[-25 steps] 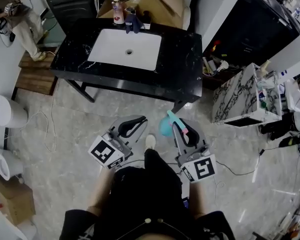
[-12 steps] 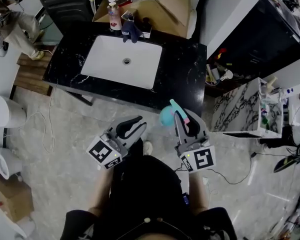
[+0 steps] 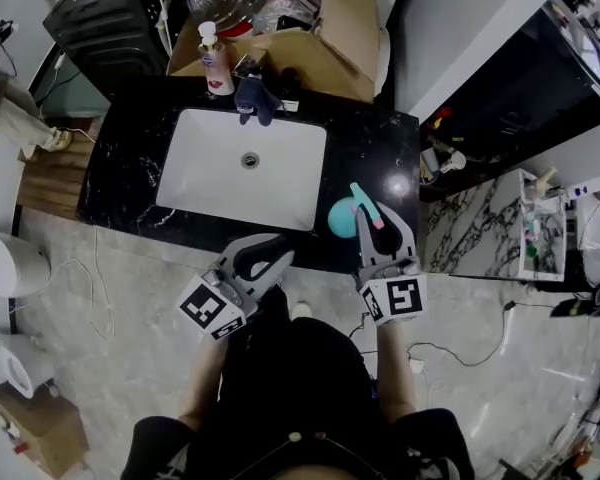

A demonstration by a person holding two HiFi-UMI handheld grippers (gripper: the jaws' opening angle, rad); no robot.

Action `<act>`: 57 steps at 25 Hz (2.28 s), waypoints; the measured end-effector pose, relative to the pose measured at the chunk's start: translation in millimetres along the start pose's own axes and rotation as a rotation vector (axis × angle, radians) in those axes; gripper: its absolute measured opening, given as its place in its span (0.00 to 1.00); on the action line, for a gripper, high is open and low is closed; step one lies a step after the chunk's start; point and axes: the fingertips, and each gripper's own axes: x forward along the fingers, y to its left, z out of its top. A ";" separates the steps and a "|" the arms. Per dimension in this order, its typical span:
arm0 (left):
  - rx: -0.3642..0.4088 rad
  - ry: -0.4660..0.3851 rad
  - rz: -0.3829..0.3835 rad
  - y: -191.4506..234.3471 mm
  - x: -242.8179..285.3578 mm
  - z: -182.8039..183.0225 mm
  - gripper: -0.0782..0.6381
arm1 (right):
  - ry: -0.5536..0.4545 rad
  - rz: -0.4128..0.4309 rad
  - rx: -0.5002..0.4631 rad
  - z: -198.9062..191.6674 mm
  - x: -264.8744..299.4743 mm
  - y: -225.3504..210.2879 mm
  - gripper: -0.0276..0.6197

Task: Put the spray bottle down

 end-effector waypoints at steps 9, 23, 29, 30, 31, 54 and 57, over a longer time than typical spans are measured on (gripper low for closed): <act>-0.026 0.024 -0.018 79.6 14.1 16.5 0.21 | 0.015 -0.067 -0.008 -11.9 85.2 -38.2 0.14; -0.083 0.074 0.074 127.9 28.7 11.6 0.21 | 0.022 0.007 -0.053 -26.8 191.5 -86.5 0.14; -0.103 0.090 0.132 144.9 32.9 8.5 0.21 | 0.005 0.064 -0.053 -32.3 236.7 -96.1 0.14; -0.108 0.091 0.141 146.9 33.0 8.0 0.21 | 0.004 0.073 -0.049 -33.6 243.4 -96.7 0.14; -0.111 0.093 0.148 148.4 33.0 7.6 0.21 | 0.004 0.082 -0.046 -35.1 249.6 -96.8 0.14; -0.125 0.130 0.215 162.6 34.5 1.6 0.21 | -0.001 0.198 0.018 -51.1 305.0 -99.0 0.16; -0.118 0.129 0.212 163.3 34.7 3.9 0.21 | 0.011 0.203 0.037 -52.0 303.7 -98.2 0.20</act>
